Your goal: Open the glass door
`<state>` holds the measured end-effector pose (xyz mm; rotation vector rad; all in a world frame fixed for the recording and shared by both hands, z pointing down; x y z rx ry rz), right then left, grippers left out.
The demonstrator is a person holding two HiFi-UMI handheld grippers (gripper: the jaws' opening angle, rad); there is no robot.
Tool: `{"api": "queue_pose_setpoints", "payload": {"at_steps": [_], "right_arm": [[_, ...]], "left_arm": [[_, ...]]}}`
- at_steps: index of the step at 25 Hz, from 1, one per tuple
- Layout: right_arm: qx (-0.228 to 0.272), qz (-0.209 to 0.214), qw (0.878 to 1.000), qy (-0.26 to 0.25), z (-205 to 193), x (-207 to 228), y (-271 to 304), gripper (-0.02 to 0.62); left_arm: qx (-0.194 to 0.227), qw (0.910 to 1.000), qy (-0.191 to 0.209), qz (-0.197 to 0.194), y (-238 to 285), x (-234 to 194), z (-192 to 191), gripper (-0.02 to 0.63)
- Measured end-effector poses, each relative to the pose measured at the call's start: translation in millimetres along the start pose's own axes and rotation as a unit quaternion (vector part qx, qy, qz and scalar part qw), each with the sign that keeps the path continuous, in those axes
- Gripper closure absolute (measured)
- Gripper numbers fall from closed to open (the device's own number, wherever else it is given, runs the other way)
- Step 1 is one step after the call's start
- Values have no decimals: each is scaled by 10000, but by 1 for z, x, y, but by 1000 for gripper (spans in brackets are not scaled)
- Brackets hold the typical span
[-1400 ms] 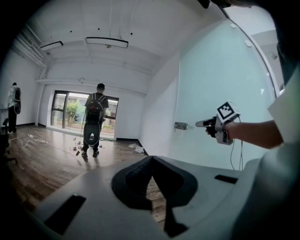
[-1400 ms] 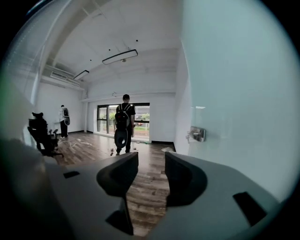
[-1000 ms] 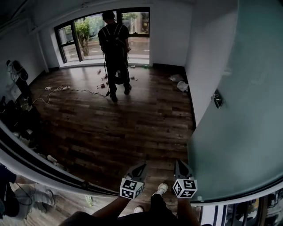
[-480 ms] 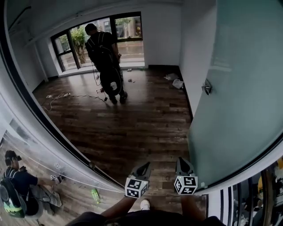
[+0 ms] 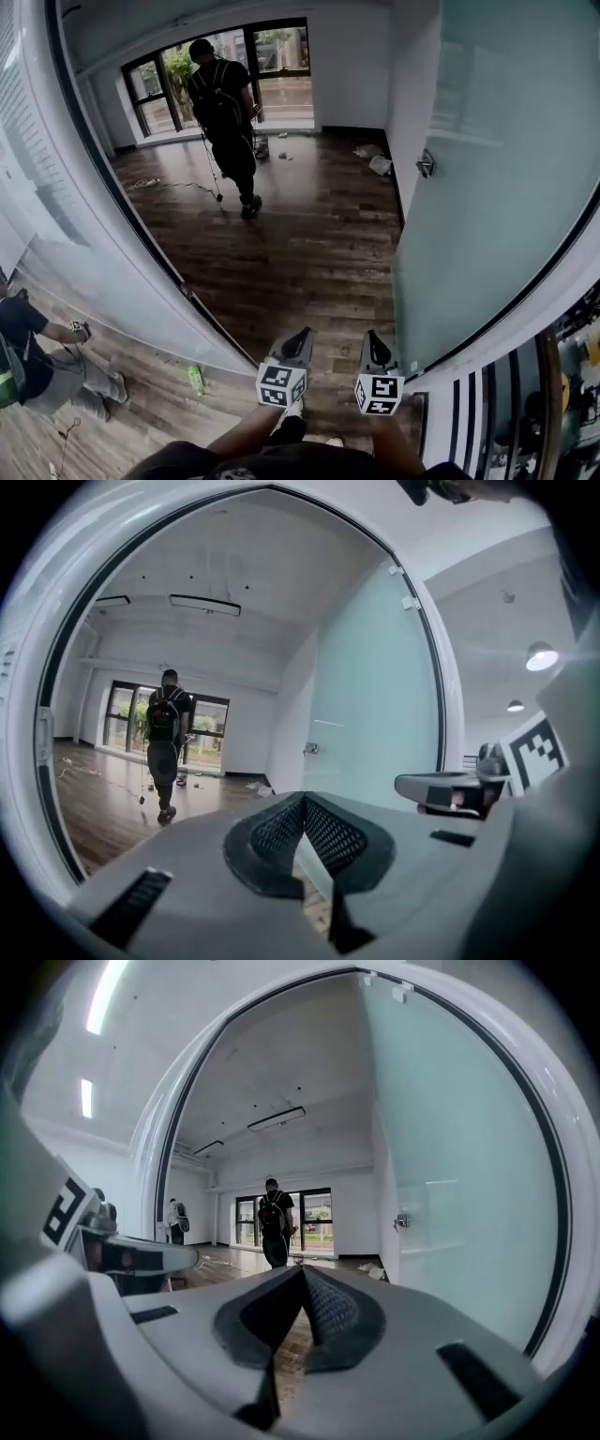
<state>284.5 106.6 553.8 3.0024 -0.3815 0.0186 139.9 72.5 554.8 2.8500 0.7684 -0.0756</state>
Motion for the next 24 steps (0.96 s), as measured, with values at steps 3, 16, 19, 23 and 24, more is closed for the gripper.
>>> {"api": "queue_pose_setpoints", "payload": {"at_steps": [3,16,19,23,24], "right_arm": [[35,60,9999,-92,1,-10,-23,577],[55,-55,9997,-237,16,-41,-37,577],[13,-46,9991,-420,19,-56,-33,577],[172,21,9976,-666,60,-72,-21,577],[236,40,9969,-744,73,-76,-17,577]], "left_arm": [[-4,10000,37,87,-23,12,-3,600],[13,9998,167,127,-57,-10,10,600],[20,9999,108,124,-63,-21,9,600],[127,9997,124,160,-67,-35,37,600],[174,9996,135,179,-66,-38,46,600]]}}
Point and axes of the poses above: the fingertips, and each gripper's own axes: y forward along the fingers, x to its right, z out of its top, the point moved 1 cm from there along -y, backward along the fingers, and after that the axes turned 9 degrees about z, right-handed, at the moved point
